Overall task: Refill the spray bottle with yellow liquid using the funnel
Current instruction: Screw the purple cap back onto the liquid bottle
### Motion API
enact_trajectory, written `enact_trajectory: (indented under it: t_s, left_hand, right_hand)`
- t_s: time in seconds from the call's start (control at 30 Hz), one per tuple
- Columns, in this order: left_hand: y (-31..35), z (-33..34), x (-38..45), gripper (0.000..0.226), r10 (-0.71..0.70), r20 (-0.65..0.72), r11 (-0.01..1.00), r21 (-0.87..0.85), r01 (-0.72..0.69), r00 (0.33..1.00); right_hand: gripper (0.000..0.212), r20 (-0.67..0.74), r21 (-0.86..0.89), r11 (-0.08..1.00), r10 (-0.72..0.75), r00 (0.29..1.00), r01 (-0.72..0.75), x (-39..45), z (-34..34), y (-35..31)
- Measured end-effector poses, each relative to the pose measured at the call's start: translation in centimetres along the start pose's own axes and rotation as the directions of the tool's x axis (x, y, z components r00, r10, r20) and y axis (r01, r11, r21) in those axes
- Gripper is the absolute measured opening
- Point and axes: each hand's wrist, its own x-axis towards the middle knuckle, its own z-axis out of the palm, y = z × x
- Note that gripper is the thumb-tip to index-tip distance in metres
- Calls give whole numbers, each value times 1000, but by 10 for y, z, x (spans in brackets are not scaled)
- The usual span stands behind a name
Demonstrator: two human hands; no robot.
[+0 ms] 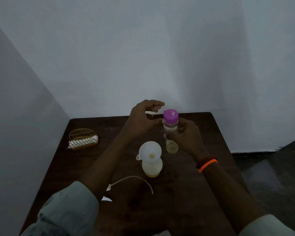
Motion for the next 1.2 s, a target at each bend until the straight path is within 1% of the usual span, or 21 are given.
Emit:
enact_trajectory:
  t_s: [0.07,0.13,0.23,0.27,0.33,0.4,0.53,0.6,0.7,0.8,0.93,1.03,1.1,1.2]
  left_hand:
    - [0,-1,0,54,19,72,999,-31,-17,997]
    - [3,3,-1,58,40,126,997,-71,-32,991]
    - [7,13,0,61,60,130,997,-52,-54,990]
    - [7,16,1,60,71,124,997,-30,-68,990]
    - [5,18,3,58,87,101,996,2,-87,991]
    - [1,14,4,59,63,76,998,-4,-63,995]
    - [-8,0,2,61,1,33,1000,-22,0,999]
    - [-9,-3,1,61,5,67,1000,-31,-3,998]
    - [-5,3,-1,70,28,106,998,-59,-21,994]
    - [0,11,1,74,44,73,998,-49,-41,996]
    - [-3,16,4,63,109,47,993,39,-111,993]
    - [-9,14,1,68,79,-80,996,50,-76,994]
    - [-14,13,0,65,54,-144,997,69,-45,988]
    - [-15,10,0,59,6,-126,999,48,0,992]
  right_hand:
    - [51,3,-7,1000,7,1000,-7,1,0,-2]
    - [46,11,-14,1000,8,1000,-8,1,3,-4]
    - [31,32,-25,1000,-8,999,9,1,10,-10]
    - [32,31,-27,1000,-10,999,11,1,11,-12]
    - [42,32,-23,1000,-2,999,3,3,12,-14]
    - [49,35,-7,1000,4,999,-4,5,9,-12]
    - [56,6,-15,1000,-8,1000,8,8,-3,-6]
    - [58,4,-32,999,-9,1000,9,10,-5,-5]
    - [52,12,-23,1000,0,1000,0,11,-1,-6]
    - [42,40,-11,1000,-2,999,3,11,9,-12]
    - [37,41,-23,1000,-15,999,16,12,16,-17]
    - [43,23,-1,1000,-24,999,24,12,13,-15]
    - [49,5,-10,1000,-30,1000,30,14,10,-15]
    - [52,11,-25,998,-58,998,58,18,8,-19]
